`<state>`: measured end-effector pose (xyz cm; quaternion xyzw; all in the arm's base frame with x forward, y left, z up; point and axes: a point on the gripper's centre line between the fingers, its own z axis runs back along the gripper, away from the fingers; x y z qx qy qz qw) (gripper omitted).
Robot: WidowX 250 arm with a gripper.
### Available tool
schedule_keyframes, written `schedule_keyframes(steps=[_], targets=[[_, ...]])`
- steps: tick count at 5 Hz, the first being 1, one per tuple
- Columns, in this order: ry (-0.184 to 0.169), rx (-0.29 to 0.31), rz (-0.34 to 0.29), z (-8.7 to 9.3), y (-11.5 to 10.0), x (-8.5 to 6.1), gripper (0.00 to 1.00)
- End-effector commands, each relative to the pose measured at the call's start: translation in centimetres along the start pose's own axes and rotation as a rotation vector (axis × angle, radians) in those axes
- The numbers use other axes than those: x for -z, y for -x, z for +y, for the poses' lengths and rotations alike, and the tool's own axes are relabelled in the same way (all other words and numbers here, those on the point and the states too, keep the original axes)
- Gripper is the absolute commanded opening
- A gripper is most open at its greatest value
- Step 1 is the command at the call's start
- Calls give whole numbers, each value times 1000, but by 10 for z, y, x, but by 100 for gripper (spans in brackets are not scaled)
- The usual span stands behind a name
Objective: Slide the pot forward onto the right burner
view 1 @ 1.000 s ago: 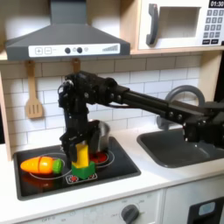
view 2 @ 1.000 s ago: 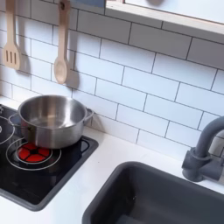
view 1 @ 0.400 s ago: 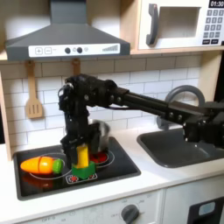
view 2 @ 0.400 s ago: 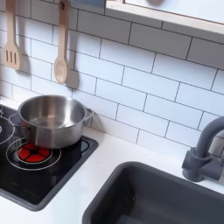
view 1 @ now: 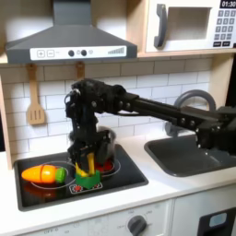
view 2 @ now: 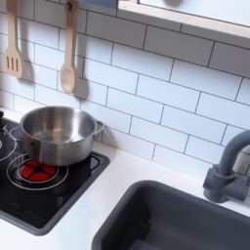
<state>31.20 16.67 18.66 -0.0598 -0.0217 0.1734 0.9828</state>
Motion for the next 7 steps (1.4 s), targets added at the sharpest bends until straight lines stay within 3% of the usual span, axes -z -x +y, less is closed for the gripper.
schedule_keyframes(steps=[1,3,4,5,6,7], targets=[[-13,-2,-1,-1,2,1,0],[-15,19,-9,-7,6,-4,0],[-17,30,-15,-12,13,-8,100],[-28,65,-48,-24,25,-23,100],[-12,71,-83,-36,35,-35,100],[-19,82,-93,-42,38,-35,100]])
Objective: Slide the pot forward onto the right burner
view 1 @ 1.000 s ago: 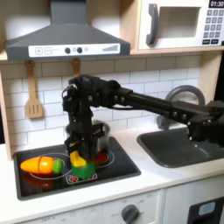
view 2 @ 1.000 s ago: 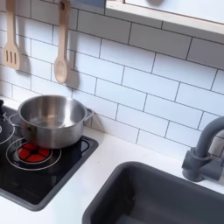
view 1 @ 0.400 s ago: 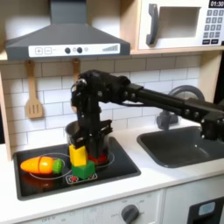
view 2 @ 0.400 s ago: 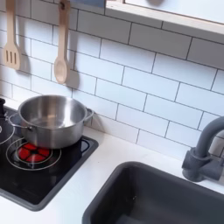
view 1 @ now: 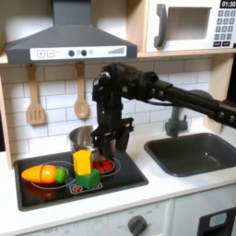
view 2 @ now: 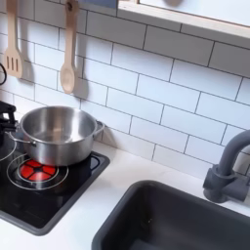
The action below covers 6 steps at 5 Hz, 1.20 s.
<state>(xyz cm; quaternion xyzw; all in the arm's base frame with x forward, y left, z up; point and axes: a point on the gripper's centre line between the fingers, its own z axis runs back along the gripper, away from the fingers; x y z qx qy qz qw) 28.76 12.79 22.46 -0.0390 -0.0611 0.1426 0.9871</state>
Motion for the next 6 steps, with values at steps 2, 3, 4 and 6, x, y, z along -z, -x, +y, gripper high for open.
schedule_keyframes(steps=[2,3,4,6], targets=[[62,67,-8,-25,-11,12,100],[70,78,30,-28,-17,22,100],[74,74,29,-32,-21,21,100],[66,76,-9,-47,-14,6,0]])
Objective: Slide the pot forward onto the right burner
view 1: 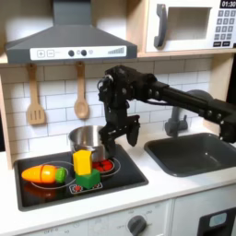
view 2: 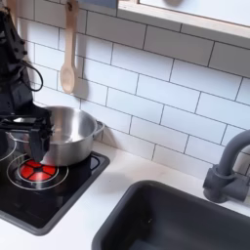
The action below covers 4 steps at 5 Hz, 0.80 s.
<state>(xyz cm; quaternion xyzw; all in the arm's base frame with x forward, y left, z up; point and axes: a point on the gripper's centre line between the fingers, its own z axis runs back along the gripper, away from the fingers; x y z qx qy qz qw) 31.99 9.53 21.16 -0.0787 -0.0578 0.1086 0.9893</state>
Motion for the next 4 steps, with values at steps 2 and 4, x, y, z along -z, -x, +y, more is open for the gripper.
schedule_keyframes(steps=[2,4], targets=[[-21,42,-97,-21,17,-41,0],[-37,64,-141,-12,10,-37,0]])
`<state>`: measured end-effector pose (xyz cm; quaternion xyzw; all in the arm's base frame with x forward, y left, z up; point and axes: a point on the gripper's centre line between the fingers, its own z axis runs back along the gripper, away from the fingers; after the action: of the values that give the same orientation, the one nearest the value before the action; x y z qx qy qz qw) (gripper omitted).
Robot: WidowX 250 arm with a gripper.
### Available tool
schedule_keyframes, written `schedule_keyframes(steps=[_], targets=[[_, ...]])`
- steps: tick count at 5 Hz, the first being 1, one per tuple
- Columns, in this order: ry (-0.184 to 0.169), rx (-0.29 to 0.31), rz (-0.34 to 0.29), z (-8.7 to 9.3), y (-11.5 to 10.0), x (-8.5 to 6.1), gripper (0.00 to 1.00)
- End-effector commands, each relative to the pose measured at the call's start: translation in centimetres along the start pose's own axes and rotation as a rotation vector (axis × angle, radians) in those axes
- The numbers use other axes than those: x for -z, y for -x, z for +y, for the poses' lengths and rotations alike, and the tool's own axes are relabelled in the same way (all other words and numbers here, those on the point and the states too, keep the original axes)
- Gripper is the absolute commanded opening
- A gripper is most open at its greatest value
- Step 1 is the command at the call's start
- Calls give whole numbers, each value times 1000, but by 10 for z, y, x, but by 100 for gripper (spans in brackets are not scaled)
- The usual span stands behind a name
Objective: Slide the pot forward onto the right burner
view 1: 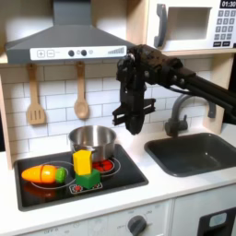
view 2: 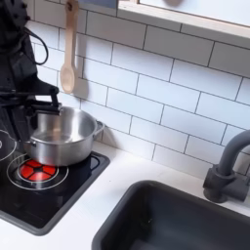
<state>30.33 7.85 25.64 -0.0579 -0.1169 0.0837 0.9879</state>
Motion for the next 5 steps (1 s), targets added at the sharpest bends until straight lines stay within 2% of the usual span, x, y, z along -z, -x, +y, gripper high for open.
schedule_keyframes(steps=[1,2,3,4,5], targets=[[-27,10,-55,11,-7,15,0],[-32,18,-52,12,-12,22,0],[-54,15,-85,13,-16,22,0],[-56,8,-81,17,-19,30,0],[-39,21,-67,16,-26,39,0]])
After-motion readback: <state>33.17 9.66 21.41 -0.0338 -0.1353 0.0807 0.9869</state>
